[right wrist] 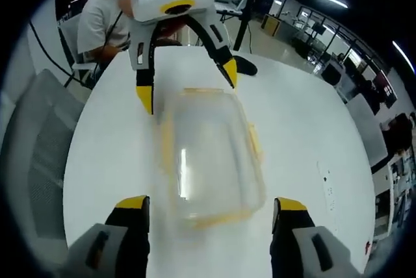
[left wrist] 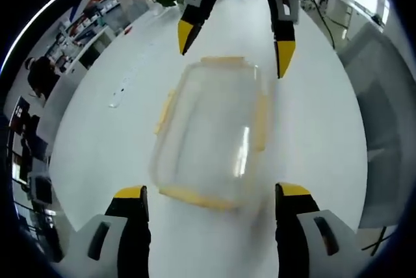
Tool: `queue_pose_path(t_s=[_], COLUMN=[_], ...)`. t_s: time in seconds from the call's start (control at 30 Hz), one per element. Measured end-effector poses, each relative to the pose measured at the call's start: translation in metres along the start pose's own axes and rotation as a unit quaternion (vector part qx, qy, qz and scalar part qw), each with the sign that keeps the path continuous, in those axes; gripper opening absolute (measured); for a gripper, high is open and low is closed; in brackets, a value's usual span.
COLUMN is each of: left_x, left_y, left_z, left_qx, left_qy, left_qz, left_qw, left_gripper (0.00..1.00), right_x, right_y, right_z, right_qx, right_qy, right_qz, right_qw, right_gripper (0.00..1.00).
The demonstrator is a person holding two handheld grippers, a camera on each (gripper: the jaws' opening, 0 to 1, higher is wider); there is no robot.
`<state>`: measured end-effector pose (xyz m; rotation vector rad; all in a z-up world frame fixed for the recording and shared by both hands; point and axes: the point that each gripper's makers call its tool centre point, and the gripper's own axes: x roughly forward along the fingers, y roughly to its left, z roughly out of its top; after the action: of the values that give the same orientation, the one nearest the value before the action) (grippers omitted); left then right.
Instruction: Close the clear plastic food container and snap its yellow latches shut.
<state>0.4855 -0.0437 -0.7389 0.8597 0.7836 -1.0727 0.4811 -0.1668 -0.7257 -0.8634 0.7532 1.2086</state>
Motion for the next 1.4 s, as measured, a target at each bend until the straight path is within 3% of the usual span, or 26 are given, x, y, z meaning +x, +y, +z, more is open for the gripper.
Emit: queue_pose_path(t_s=[0.8, 1.23, 1.4], left_x=[-0.018, -0.027, -0.034], left_y=[-0.024, -0.046, -0.052], left_z=[-0.011, -0.024, -0.025], left_qx=[-0.055, -0.11, -0.145], left_qy=[-0.016, -0.038, -0.06], left_qz=[0.031, 0.045, 0.057], left_qw=[0.9978, 0.9922, 0.9859], left_gripper=[0.78, 0.78, 0.79], right_x=[-0.018, -0.026, -0.03], right_y=[0.031, 0.055, 0.062], right_z=[-0.01, -0.013, -0.015], right_qx=[0.059, 0.098, 0.11], right_qy=[-0.03, -0.06, -0.071], right_qz=[-0.027, -0.048, -0.059], right_qw=[0.9975, 0.9922, 0.9896], right_gripper=[0.76, 0.75, 0.75])
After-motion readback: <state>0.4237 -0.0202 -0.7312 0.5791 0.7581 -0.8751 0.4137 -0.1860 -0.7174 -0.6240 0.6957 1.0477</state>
